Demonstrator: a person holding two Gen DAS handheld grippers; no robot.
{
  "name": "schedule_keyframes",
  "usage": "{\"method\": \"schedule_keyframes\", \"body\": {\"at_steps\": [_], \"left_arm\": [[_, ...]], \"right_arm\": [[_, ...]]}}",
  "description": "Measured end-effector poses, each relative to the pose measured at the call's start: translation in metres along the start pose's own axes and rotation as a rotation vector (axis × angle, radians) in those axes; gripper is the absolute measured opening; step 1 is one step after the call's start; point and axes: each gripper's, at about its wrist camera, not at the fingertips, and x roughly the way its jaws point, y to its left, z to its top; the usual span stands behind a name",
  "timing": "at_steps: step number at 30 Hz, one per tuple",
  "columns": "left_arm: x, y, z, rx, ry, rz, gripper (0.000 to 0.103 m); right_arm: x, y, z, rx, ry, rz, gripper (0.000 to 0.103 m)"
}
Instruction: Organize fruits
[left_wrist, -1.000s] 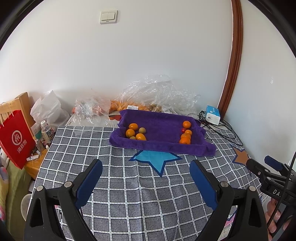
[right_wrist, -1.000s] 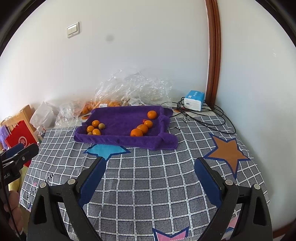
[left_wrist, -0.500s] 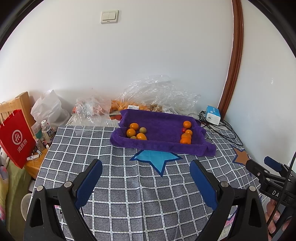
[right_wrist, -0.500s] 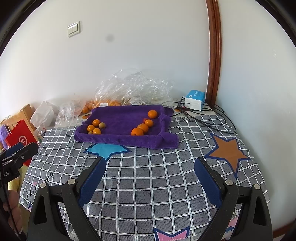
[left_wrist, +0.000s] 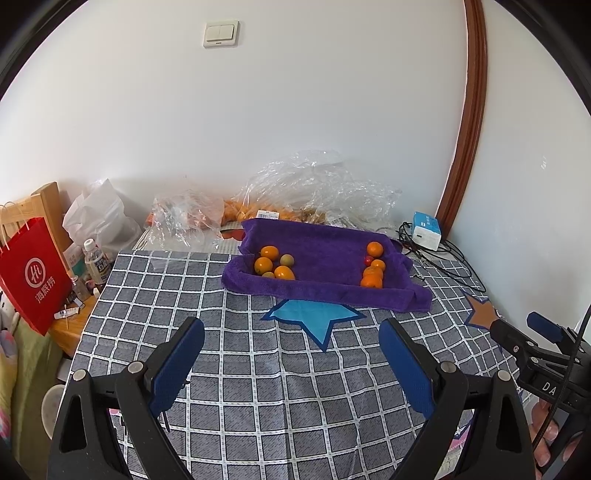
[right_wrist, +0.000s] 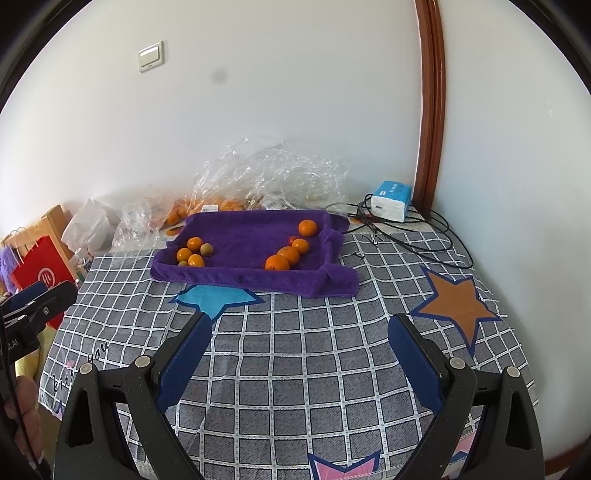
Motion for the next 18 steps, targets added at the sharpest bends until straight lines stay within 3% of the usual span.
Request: {"method": "schedule_keyframes", "body": {"at_steps": [18], "left_arm": [[-0.0002,0.0026,0.0000,-0.002,-0.009,0.009,0.096]], "right_arm": [[0.0002,0.0019,0.0001,-0.003,-0.001,0.002,0.095]]}}
